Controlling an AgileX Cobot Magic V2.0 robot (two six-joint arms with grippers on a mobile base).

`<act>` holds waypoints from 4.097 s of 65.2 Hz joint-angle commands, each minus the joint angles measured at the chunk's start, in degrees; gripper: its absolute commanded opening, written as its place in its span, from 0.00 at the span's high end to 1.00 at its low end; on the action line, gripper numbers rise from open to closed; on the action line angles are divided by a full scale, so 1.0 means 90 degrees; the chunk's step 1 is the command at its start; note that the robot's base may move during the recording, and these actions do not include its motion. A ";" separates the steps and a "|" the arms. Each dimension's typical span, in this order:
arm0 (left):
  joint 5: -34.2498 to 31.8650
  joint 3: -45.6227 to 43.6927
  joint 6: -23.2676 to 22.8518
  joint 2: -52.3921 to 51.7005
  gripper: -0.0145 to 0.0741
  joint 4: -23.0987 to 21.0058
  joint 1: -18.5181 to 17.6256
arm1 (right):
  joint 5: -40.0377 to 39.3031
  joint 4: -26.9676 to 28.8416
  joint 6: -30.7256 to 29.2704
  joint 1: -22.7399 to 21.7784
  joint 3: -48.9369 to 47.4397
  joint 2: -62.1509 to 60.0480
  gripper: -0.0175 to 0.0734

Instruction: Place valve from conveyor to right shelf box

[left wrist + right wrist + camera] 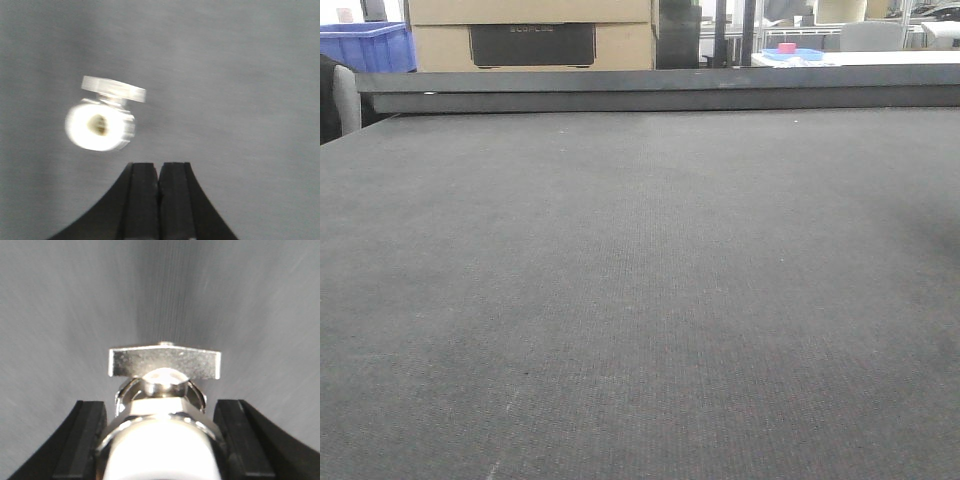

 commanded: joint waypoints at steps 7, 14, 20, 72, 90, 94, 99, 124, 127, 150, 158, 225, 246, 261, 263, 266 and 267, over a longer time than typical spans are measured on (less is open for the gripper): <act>0.0112 -0.0140 0.0189 0.0339 0.76 0.0635 -0.0019 | -0.0047 -0.0063 0.0005 -0.0024 -0.0150 -0.0324 0.98; 0.0112 -0.0140 0.0448 0.0583 0.52 0.0543 -0.0019 | -0.0006 -0.0063 0.0005 -0.0024 -0.0150 -0.0324 0.98; 0.0112 -0.0140 0.0504 0.0826 0.33 0.0524 0.0011 | 0.0064 -0.0063 0.0005 -0.0024 -0.0137 -0.0324 0.99; -0.1168 0.0805 0.0973 0.1589 0.28 -0.0104 0.0741 | -0.0012 -0.0063 0.0005 -0.0024 -0.0137 -0.0324 0.99; -0.1495 0.1031 0.0973 0.1589 0.39 -0.0104 0.0741 | -0.0068 -0.0063 0.0005 -0.0024 -0.0137 -0.0324 0.99; -0.1560 0.1031 0.0973 0.1589 0.46 -0.0104 0.0741 | -0.0068 -0.0063 0.0005 -0.0024 -0.0137 -0.0324 0.99; -0.1643 0.1031 0.0973 0.1589 0.54 -0.0104 0.0741 | -0.0068 -0.0063 0.0005 -0.0024 -0.0137 -0.0324 0.99; -0.1547 0.1005 0.0973 0.1559 0.96 -0.0104 0.0741 | -0.0202 -0.0052 0.0005 -0.0024 -0.0137 -0.0388 0.99; -0.1503 0.0969 0.0973 0.1486 0.96 -0.0118 0.0741 | -0.0202 -0.0052 0.0005 -0.0024 -0.0137 -0.0419 0.99; -0.2607 0.0980 0.1829 -0.0298 0.96 -0.1626 0.0728 | -0.0942 0.0031 0.0005 -0.0024 0.0063 -0.1028 0.99; -0.3286 0.1324 0.2302 -0.1026 0.96 -0.2664 0.0728 | -0.1740 0.0088 0.0005 -0.0024 0.0620 -0.1560 0.99; -0.4927 0.3903 0.2372 -0.4916 0.96 -0.2932 0.0728 | -0.3821 0.0098 -0.0006 -0.0024 0.3608 -0.5567 0.99; -0.4958 0.3903 0.2372 -0.4916 0.96 -0.2932 0.0728 | -0.3862 0.0102 -0.0006 -0.0024 0.3608 -0.5566 0.99; -0.4971 0.3903 0.2372 -0.4916 0.96 -0.2865 0.0640 | -0.3877 0.0102 -0.0006 -0.0024 0.3608 -0.5566 0.99; -0.4971 0.3903 0.2372 -0.4916 0.96 -0.2865 0.0640 | -0.3877 0.0102 -0.0006 -0.0024 0.3608 -0.5566 0.99; -0.4971 0.3903 0.2372 -0.4916 0.96 -0.2865 0.0640 | -0.3877 0.0102 -0.0006 -0.0024 0.3608 -0.5566 0.99; -0.4971 0.3903 0.2372 -0.4916 0.96 -0.2865 0.0640 | -0.3877 0.0102 -0.0006 -0.0024 0.3608 -0.5566 0.99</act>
